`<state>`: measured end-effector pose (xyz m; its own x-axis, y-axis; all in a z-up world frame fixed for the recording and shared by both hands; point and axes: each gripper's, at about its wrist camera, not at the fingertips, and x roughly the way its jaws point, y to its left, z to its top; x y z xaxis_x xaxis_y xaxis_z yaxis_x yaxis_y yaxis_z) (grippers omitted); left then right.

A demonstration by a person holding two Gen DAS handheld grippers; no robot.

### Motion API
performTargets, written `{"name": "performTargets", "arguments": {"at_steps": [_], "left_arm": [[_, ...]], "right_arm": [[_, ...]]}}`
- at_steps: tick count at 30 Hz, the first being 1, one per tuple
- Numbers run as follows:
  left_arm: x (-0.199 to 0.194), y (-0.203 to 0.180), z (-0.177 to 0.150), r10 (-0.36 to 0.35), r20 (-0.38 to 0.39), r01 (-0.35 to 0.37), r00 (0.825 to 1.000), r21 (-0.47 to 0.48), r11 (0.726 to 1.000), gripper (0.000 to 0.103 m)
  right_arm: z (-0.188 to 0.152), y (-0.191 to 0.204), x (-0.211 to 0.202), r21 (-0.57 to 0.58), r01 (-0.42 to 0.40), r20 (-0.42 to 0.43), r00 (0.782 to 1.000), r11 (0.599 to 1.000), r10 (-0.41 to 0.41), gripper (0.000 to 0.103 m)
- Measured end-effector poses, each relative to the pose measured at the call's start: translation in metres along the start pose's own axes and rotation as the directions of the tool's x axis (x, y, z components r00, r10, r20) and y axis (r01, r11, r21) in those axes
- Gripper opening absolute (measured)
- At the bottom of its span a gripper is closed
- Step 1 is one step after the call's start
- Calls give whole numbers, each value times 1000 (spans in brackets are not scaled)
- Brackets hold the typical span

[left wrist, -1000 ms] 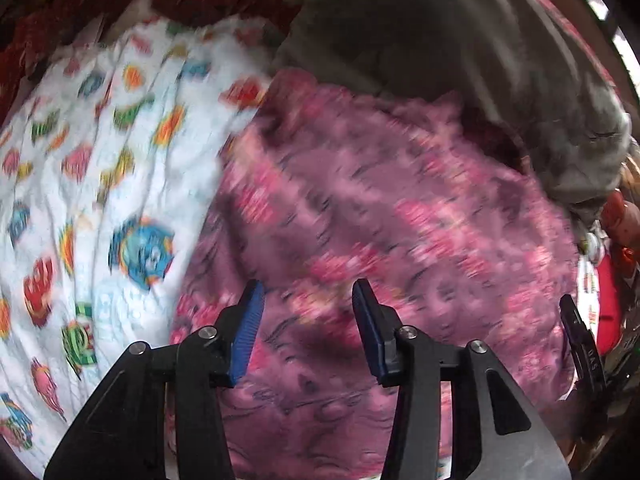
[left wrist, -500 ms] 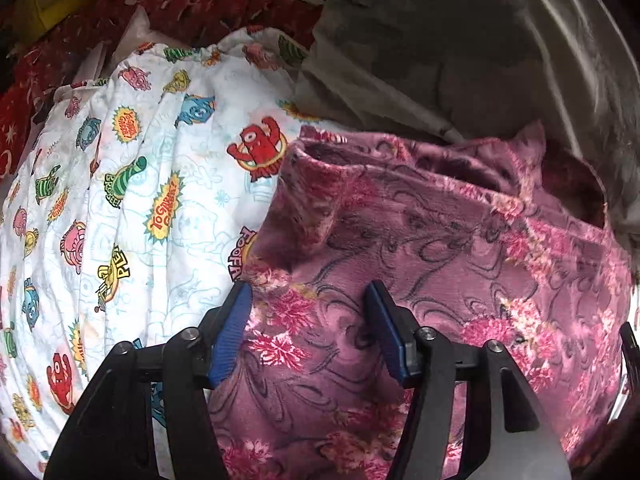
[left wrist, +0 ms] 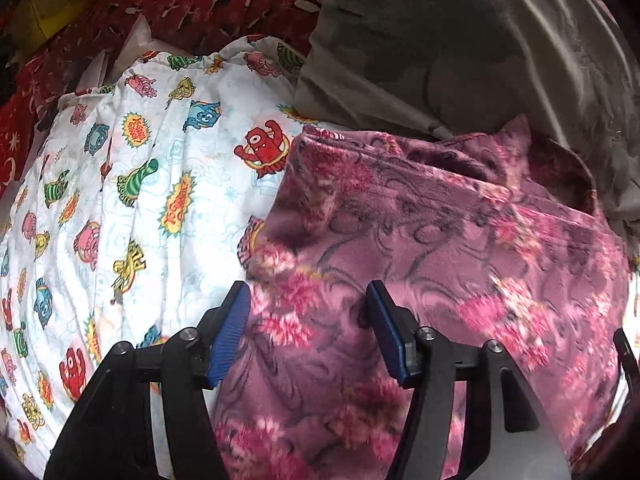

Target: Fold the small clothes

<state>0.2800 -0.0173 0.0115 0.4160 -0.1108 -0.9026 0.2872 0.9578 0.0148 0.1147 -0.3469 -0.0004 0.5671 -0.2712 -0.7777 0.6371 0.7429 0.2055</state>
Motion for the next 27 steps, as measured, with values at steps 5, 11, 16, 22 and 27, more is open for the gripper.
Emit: {"name": "performTargets", "arguments": {"at_steps": [5, 11, 16, 22, 27], "left_arm": [[-32, 0, -21, -141, 28, 141, 990, 1, 990, 59], [-12, -19, -48, -140, -49, 142, 989, 49, 989, 61], [-21, -10, -37, -189, -58, 189, 980, -20, 982, 61], [-19, 12, -1, -172, -10, 171, 985, -88, 981, 61], [5, 22, 19, -101, -27, 98, 994, -102, 990, 61]], "right_arm": [[-4, 5, -28, 14, -25, 92, 995, 1000, 24, 52], [-19, -8, -1, 31, -11, -20, 1000, 999, 11, 57], [-4, -19, -22, 101, -72, 25, 997, 992, 70, 57], [37, -53, 18, 238, -117, -75, 988, 964, 138, 59], [58, -46, 36, 146, -213, -78, 971, 966, 226, 17]]}}
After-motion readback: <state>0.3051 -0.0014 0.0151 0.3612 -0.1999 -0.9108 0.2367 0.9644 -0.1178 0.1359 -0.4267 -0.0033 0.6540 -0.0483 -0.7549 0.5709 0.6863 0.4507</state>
